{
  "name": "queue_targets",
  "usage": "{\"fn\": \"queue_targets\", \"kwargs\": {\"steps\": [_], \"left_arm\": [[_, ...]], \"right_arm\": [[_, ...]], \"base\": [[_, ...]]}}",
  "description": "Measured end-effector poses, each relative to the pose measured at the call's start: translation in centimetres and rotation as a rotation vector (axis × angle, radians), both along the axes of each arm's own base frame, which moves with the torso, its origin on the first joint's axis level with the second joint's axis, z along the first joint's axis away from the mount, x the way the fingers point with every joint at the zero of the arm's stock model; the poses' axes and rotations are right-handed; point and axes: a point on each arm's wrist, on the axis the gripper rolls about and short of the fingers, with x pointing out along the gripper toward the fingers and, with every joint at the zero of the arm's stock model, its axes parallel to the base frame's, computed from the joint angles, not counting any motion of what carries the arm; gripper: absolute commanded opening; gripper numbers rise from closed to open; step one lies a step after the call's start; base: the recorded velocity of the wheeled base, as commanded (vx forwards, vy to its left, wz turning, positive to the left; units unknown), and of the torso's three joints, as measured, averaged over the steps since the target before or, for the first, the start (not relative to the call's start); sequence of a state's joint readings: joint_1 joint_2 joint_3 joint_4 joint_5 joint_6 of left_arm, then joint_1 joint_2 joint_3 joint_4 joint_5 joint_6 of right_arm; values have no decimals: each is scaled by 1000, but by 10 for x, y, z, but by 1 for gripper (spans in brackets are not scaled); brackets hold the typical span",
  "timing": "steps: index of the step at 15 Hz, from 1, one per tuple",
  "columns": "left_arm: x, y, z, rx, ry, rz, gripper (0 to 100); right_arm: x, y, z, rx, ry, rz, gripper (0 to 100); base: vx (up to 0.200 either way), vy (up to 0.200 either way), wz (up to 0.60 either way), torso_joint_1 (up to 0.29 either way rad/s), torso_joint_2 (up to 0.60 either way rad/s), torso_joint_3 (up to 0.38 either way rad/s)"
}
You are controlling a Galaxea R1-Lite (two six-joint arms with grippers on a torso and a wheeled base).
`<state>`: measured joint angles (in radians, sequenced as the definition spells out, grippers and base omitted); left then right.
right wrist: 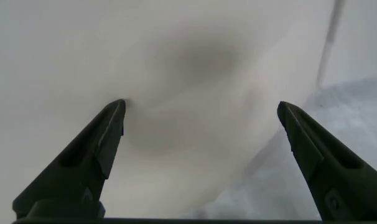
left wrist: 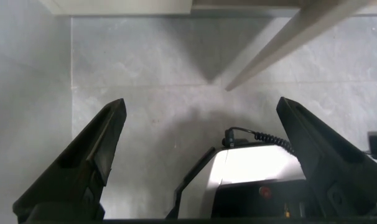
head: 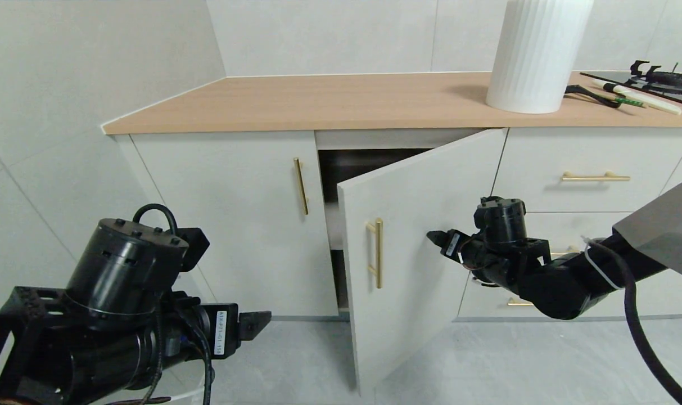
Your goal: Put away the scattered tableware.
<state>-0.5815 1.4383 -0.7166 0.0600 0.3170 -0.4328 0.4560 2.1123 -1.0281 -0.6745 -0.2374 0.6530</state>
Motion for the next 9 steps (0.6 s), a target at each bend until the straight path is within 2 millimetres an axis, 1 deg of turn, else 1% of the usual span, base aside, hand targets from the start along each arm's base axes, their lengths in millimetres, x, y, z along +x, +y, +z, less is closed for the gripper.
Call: {"fn": "queue_targets", "kwargs": {"steps": [2, 5, 9], "left_arm": [[0, 0, -1, 2, 3, 0, 100], [0, 0, -2, 15, 4, -10, 100], [-1, 0, -3, 18, 9, -11, 100]], "right_arm": [[0, 1, -1, 1, 4, 0, 100], [1, 1, -1, 18, 5, -6, 100], [5, 3, 5, 79, -7, -27, 100]], "base": [[200, 0, 0, 2, 0, 0], [0, 0, 0, 0, 0, 0], [0, 0, 0, 0, 0, 0]]}}
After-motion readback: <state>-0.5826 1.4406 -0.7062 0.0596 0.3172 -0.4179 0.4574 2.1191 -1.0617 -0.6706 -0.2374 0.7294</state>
